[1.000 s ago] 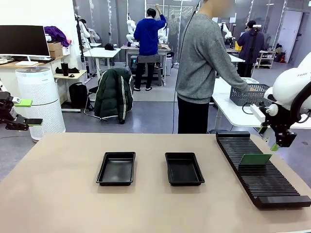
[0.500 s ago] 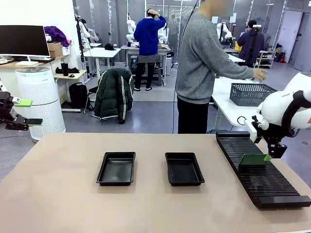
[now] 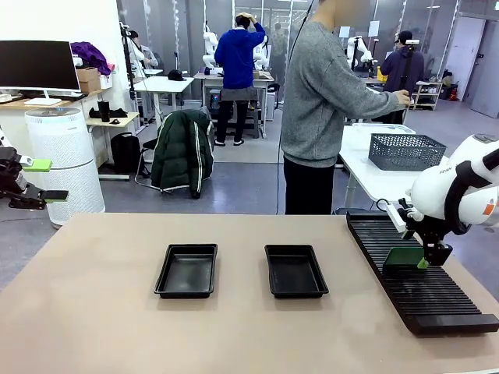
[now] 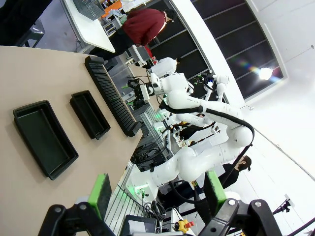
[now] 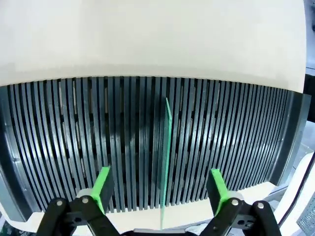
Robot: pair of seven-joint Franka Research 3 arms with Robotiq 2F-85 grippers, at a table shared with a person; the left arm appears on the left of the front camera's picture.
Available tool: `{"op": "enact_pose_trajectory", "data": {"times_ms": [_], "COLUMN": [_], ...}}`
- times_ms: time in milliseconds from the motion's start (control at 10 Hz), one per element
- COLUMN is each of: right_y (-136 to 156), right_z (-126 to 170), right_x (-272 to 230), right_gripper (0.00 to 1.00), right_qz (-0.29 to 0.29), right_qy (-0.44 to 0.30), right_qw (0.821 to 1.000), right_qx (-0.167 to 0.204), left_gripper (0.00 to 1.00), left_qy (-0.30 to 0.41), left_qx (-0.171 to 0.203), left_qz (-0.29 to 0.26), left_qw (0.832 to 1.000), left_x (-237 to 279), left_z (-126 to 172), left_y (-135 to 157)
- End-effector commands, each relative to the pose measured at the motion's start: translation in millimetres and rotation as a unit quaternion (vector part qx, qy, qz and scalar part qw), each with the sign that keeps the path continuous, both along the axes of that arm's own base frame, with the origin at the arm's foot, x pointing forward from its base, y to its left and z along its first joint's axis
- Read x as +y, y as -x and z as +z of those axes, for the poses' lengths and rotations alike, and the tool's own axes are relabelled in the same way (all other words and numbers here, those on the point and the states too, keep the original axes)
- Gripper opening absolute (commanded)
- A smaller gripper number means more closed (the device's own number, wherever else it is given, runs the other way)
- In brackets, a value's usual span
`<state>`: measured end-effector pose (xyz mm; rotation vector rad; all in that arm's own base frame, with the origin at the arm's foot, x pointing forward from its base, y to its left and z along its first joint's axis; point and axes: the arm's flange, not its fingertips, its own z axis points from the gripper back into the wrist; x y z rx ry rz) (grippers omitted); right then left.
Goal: Inspect and transfer BCBs to ESD trays.
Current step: Pick up the Blank PCB from the PCB Rack and place it in the left ESD tray.
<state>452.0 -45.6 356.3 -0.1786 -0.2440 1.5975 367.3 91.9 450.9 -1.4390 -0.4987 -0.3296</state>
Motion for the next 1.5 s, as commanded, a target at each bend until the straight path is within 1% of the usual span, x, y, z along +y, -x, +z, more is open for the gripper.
{"op": "enact_pose_trajectory", "data": {"times_ms": [0, 200, 1000, 1400], "right_y": [7.3, 10.3, 12.7, 11.2], "right_z": [-1.8, -1.3, 2.3, 1.8], "right_x": [1.3, 0.1, 1.6, 2.3], "right_gripper": [1.00, 0.91, 0.49, 0.32], "right_qz": [-0.001, -0.006, -0.010, -0.010], "right_qy": [-0.010, -0.007, -0.002, 0.003], "right_qw": [1.000, 1.000, 1.000, 1.000], "right_qx": [-0.018, -0.018, -0.010, -0.008], "left_gripper": [1.00, 1.00, 1.00, 1.00], "left_qy": [0.003, 0.003, 0.003, 0.003], "left_qx": [0.003, 0.003, 0.003, 0.003], "left_qz": [0.002, 0.002, 0.002, 0.002], "left_qw": [1.000, 1.000, 1.000, 1.000], "left_x": [1.1, 1.1, 1.1, 1.1], "left_z": [0.6, 0.6, 0.6, 0.6], "left_y": [0.1, 0.1, 0.1, 0.1]}}
